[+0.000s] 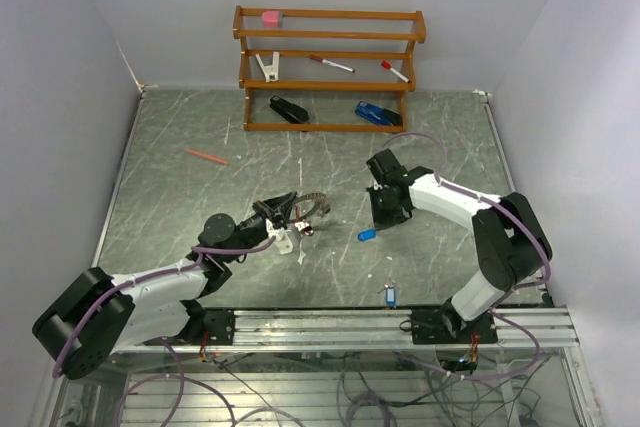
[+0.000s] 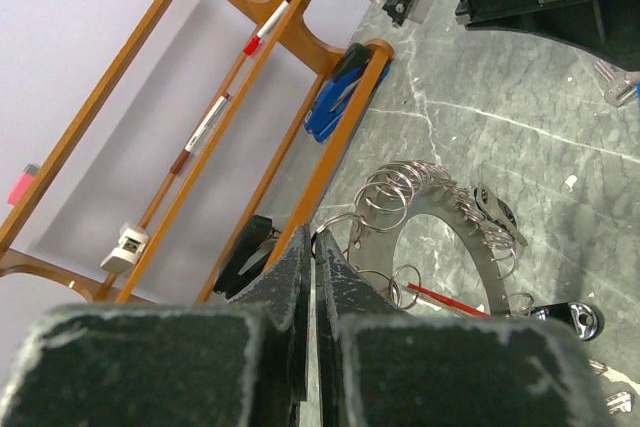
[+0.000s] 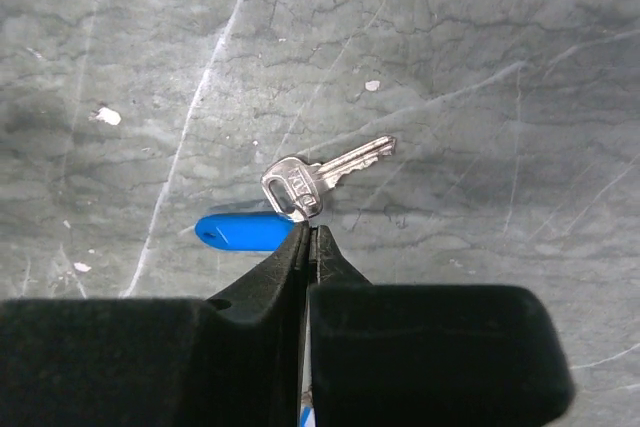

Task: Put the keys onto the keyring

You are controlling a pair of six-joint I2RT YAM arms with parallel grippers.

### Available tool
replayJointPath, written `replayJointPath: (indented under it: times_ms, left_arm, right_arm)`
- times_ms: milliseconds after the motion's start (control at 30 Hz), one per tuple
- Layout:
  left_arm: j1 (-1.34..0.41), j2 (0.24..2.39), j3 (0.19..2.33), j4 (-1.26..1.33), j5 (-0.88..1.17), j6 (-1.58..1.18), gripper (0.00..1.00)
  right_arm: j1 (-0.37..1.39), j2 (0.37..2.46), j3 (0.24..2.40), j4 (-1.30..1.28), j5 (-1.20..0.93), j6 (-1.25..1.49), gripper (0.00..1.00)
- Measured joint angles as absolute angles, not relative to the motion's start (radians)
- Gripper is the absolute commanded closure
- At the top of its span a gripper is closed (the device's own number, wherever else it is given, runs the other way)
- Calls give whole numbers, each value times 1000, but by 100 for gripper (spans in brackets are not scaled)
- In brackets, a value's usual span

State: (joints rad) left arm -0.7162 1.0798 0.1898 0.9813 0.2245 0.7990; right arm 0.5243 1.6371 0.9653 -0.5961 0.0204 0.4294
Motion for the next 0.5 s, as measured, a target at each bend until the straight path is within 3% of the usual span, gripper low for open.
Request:
replayJointPath:
  times_ms: [267,500]
  left_arm:
    - [-716,1080,233,977,225,772,93]
    - [-715,1081,272,988,228,731,93]
  right_arm:
    - [524,1497,972,-608,9,394,100]
    - [524,1337,1076,-610,-132,322,100]
